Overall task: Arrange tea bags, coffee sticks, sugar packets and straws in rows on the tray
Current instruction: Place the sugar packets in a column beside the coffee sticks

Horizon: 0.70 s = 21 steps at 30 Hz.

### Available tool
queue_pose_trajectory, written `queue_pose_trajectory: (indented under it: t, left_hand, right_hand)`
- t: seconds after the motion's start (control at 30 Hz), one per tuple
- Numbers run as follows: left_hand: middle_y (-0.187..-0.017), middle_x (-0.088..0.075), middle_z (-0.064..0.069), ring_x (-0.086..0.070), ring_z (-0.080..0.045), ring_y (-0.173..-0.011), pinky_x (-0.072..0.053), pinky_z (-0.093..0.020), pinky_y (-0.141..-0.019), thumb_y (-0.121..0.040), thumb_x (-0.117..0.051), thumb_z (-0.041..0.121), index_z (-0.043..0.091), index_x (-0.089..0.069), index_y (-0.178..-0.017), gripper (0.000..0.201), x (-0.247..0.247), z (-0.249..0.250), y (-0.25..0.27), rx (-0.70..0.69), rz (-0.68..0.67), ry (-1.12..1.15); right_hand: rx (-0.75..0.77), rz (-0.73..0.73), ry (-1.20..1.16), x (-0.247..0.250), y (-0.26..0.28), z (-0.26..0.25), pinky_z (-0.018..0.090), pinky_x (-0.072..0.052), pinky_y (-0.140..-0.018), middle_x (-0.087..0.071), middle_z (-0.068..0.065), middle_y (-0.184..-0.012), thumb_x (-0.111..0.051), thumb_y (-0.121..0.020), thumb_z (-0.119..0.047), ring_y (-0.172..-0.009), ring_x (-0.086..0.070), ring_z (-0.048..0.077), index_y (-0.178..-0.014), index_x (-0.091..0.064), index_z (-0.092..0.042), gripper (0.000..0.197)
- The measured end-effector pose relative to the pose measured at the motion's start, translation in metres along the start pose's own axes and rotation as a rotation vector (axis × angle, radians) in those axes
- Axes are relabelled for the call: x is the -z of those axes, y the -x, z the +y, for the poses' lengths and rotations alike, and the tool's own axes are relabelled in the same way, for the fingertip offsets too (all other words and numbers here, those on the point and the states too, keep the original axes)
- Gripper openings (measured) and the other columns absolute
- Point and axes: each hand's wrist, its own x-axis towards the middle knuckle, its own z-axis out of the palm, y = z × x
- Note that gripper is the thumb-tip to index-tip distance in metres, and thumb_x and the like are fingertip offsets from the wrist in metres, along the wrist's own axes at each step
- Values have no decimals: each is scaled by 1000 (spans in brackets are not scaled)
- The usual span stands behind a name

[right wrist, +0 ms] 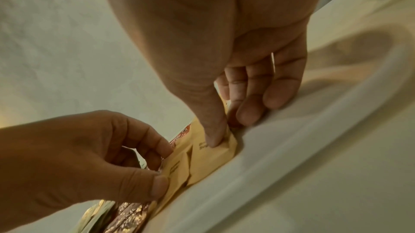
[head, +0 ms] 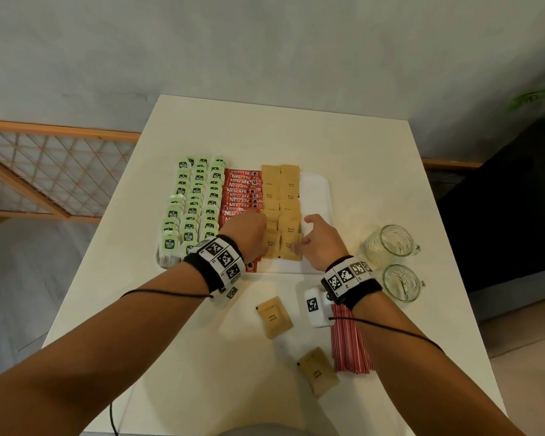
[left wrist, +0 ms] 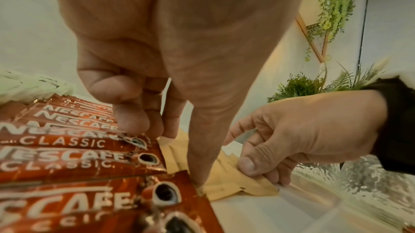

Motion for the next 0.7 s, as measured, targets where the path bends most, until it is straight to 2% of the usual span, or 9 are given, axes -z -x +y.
queue_pose_trajectory:
  t: [0.13, 0.27, 0.4, 0.47, 0.53, 0.6, 0.7]
  left_hand:
    - [-111, -58, -7, -60, -23, -94, -55, -33, -83, -86, -72, 23, 8, -61, -113, 32, 0, 2, 0, -7, 3, 0]
    - [-109, -59, -8, -60, -24, -92, -55, -33, -82, -86, -71, 23, 8, -61, -111, 31, 1, 1, 0, 3, -2, 7]
    - [-107, -58, -6, -58, -22, -90, -52, -31, -78, -85, -71, 28, 10, -59, -111, 34, 1, -3, 4, -19, 13, 22]
    - [-108, -58, -4, -56, -20, -90, -48, -29, -76, -85, -72, 34, 13, -58, -113, 38, 0, -6, 6, -43, 22, 41]
    - [-111, -59, -2, -57, -19, -93, -50, -31, -80, -84, -72, 41, 16, -58, -117, 43, 0, -9, 12, -76, 17, 58]
    - [-110, -61, 0, -58, -16, -94, -52, -32, -82, -84, -72, 45, 18, -59, -119, 46, 1, -9, 20, -121, 5, 75]
    - [-100, -61, 5, -57, -13, -87, -51, -31, -79, -84, -74, 46, 19, -60, -119, 46, 6, -3, 39, -200, -38, 96]
  right_hand:
    - [-10, 12, 30, 0, -2, -2, 41, -55, -90, -63, -5, -84, -79, -85, -26, -94, -66, 21, -147, -37, -20, 76]
    - [-13, 21, 54, -2, -2, -2, 44, -55, -92, -68, 2, -99, -78, -85, -32, -98, -67, 24, -148, -36, -20, 77]
    - [18, 48, 88, 5, 9, -6, 39, -54, -88, -69, 5, -108, -71, -90, -45, -100, -66, 24, -147, -38, -19, 71]
    - [61, 50, 69, 13, 20, -11, 32, -52, -80, -68, -1, -98, -69, -92, -46, -91, -65, 18, -141, -45, -20, 61]
    - [126, 21, 47, 22, 34, -17, 25, -48, -71, -65, -6, -89, -69, -93, -42, -82, -62, 11, -133, -52, -22, 48]
    - [209, -14, 57, 31, 48, -20, 23, -46, -67, -65, -7, -90, -70, -93, -40, -75, -61, 7, -128, -57, -24, 41]
    - [298, -85, 74, 42, 70, -19, 23, -44, -66, -62, -9, -94, -71, -92, -41, -63, -57, 4, -124, -59, -28, 36]
